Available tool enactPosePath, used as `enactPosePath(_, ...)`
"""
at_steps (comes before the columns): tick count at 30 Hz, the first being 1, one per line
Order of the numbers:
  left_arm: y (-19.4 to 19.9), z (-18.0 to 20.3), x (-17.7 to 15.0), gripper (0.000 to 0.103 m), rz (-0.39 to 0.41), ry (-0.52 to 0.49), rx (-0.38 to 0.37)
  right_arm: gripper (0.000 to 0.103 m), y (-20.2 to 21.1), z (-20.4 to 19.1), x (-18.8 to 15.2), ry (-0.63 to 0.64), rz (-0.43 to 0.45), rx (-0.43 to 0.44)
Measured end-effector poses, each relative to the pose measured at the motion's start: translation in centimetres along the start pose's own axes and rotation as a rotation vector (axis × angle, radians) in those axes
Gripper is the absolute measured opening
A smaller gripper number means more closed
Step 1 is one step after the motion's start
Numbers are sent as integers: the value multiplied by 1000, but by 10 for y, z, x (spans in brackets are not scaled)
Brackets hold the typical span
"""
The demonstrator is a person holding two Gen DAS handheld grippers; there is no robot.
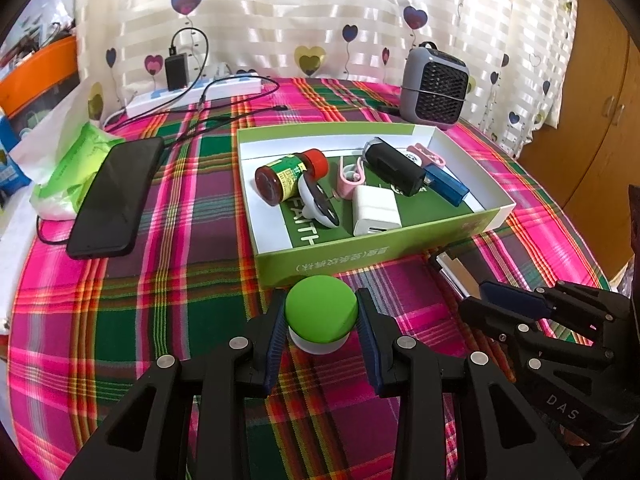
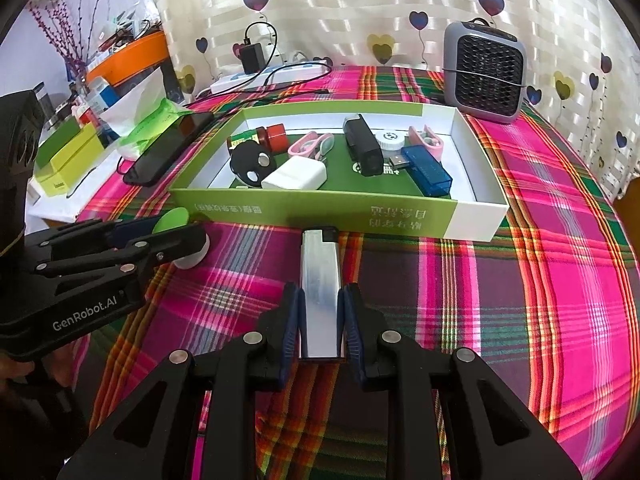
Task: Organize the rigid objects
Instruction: 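Lift the green lid and silver tube and carry both toward the box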
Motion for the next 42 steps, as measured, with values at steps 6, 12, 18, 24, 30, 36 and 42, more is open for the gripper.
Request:
enactPosePath(6, 1, 1, 0, 32, 0, 0, -1, 24, 2, 0, 0, 1, 6, 7)
enactPosePath(12, 7, 1, 3, 32, 8, 0, 1, 24, 5, 1, -1, -2, 11, 8)
enactPosePath(18, 12, 3, 3, 32, 13, 2, 3, 24, 11, 4, -3, -4, 18, 9)
enactPosePath(24, 17, 4, 5, 32, 22, 5, 5, 24, 15, 6, -4, -6, 25, 8)
enactPosePath(30, 22, 9, 8, 32, 31, 3, 3, 24, 23, 10, -3, -8, 37, 2)
enactPosePath(36, 27, 14, 16, 32, 47, 5, -4, 24, 32, 13, 2, -3, 51, -6)
enactPosePath(42, 33, 18, 29, 32, 69, 6, -1, 24, 41, 16, 12, 11, 71, -16)
Point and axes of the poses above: each gripper's, at about its wrist camera, not at the fingertips, and y roughly against the way its jaws point, z to its right, x to its top, the point moved 9 cm from there along -y, roughly the way its jaws point, and after that the axes turned 15 degrees about x, right-handed, at the moved point
